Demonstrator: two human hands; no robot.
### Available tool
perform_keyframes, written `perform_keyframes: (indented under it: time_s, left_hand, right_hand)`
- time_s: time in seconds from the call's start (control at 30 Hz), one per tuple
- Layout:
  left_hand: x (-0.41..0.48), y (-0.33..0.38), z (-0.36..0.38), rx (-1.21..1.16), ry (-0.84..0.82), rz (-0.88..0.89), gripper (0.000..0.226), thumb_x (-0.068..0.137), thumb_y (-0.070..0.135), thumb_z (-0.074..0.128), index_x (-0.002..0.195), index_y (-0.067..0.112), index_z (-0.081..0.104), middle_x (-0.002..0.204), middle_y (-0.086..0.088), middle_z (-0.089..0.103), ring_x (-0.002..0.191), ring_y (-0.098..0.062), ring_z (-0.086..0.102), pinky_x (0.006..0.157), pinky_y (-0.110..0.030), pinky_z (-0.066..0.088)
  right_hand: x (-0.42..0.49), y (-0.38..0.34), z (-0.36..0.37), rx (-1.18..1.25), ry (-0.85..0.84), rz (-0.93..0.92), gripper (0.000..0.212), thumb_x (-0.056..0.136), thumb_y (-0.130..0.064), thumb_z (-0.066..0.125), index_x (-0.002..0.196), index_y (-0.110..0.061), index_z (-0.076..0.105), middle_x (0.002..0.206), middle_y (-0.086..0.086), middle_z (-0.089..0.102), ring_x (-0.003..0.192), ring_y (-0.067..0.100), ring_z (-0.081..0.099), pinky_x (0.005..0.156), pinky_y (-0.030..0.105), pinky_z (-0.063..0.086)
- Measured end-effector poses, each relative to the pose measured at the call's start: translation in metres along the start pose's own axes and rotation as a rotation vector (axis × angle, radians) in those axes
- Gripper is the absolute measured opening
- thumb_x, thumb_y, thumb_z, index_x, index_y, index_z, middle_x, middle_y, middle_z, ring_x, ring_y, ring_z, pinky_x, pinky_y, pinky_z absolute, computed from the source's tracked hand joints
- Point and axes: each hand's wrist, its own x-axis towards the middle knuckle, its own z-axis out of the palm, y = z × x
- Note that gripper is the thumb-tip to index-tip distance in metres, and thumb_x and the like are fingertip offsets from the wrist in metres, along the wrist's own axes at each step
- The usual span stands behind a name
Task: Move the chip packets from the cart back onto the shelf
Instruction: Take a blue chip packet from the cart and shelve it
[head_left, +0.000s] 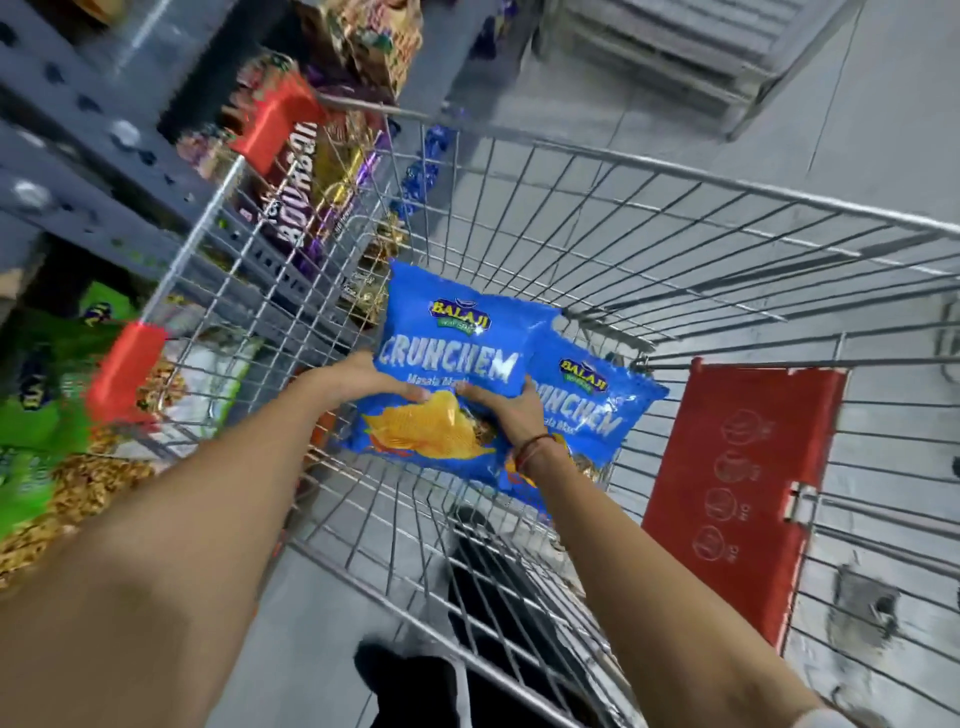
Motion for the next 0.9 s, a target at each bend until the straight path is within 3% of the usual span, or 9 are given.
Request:
perform_keyframes:
  time_s: [0.1, 0.17, 0.23, 0.37, 0.53, 0.63, 0.77, 0.9]
  left_hand:
    - [-0.038, 0.018, 0.003, -0.07, -0.005, 0.056, 0.066, 0.049, 0.038, 0.088, 0.106, 0.018, 0.061, 0.098, 0.006, 0.066, 0.091, -0.014, 0.063, 0.079, -0.026, 0.051]
    - [-0.067, 0.028, 0.004, -0.146, 0.008, 0.132, 0.084, 0.036, 0.048, 0.088, 0.109, 0.02, 0.056, 0.097, 0.009, 0.065, 0.087, -0.009, 0.063, 0.07, -0.02, 0.051]
    - [-0.092, 0.034, 0.002, -0.225, 0.085, 0.198, 0.109, 0.019, 0.058, 0.086, 0.115, 0.021, 0.051, 0.103, 0.007, 0.066, 0.091, -0.011, 0.065, 0.075, -0.025, 0.052]
    - [-0.15, 0.051, -0.007, -0.328, 0.16, 0.399, 0.119, 0.024, 0.057, 0.088, 0.128, 0.017, 0.048, 0.121, -0.003, 0.066, 0.097, -0.016, 0.068, 0.078, -0.028, 0.056]
    - [-0.246, 0.087, -0.023, -0.374, 0.288, 0.663, 0.101, 0.021, 0.059, 0.087, 0.109, 0.021, 0.058, 0.089, 0.016, 0.075, 0.078, 0.0, 0.069, 0.063, -0.014, 0.053]
    - [-0.314, 0.098, -0.033, -0.388, 0.421, 0.805, 0.106, 0.02, 0.061, 0.086, 0.113, 0.02, 0.057, 0.096, 0.014, 0.071, 0.078, 0.002, 0.069, 0.063, -0.013, 0.053]
    - [-0.407, 0.1, -0.05, -0.416, 0.626, 0.984, 0.094, 0.02, 0.063, 0.084, 0.104, 0.031, 0.056, 0.096, 0.015, 0.072, 0.078, 0.004, 0.068, 0.062, -0.012, 0.052]
    - [-0.5, 0.09, -0.068, -0.409, 0.827, 1.115, 0.09, 0.023, 0.064, 0.082, 0.105, 0.035, 0.056, 0.102, 0.016, 0.071, 0.089, 0.001, 0.067, 0.071, -0.017, 0.054]
  right_hand:
    - [-0.018, -0.019, -0.013, -0.012, -0.041, -0.07, 0.042, 0.071, -0.003, 0.079, 0.101, -0.018, 0.053, 0.094, -0.004, 0.066, 0.086, 0.019, 0.068, 0.061, 0.017, 0.054]
    - [-0.033, -0.035, -0.017, -0.004, -0.076, -0.122, 0.044, 0.069, -0.002, 0.08, 0.107, -0.012, 0.06, 0.097, 0.004, 0.071, 0.077, 0.013, 0.071, 0.059, 0.018, 0.055]
    - [-0.05, -0.055, -0.018, 0.021, -0.113, -0.172, 0.038, 0.069, 0.0, 0.079, 0.102, -0.012, 0.065, 0.09, 0.002, 0.075, 0.073, 0.012, 0.073, 0.063, 0.024, 0.057]
    - [-0.095, -0.113, -0.011, 0.042, -0.213, -0.32, 0.027, 0.071, 0.002, 0.076, 0.088, -0.017, 0.068, 0.072, -0.007, 0.077, 0.067, 0.01, 0.072, 0.06, 0.024, 0.057]
    - [-0.163, -0.183, 0.012, 0.071, -0.32, -0.55, 0.037, 0.07, 0.004, 0.075, 0.104, -0.004, 0.066, 0.078, -0.003, 0.077, 0.07, 0.012, 0.072, 0.061, 0.024, 0.057]
    - [-0.214, -0.223, 0.034, 0.065, -0.408, -0.692, 0.033, 0.07, 0.003, 0.075, 0.1, -0.009, 0.068, 0.081, -0.003, 0.078, 0.074, 0.014, 0.073, 0.063, 0.025, 0.057]
    - [-0.291, -0.265, 0.072, 0.082, -0.53, -0.881, 0.026, 0.072, 0.001, 0.072, 0.085, -0.021, 0.07, 0.079, -0.004, 0.078, 0.072, 0.014, 0.073, 0.065, 0.027, 0.059]
    - [-0.358, -0.291, 0.119, 0.144, -0.688, -0.971, 0.023, 0.064, -0.008, 0.076, 0.083, -0.019, 0.072, 0.081, 0.0, 0.078, 0.071, 0.016, 0.072, 0.066, 0.029, 0.06]
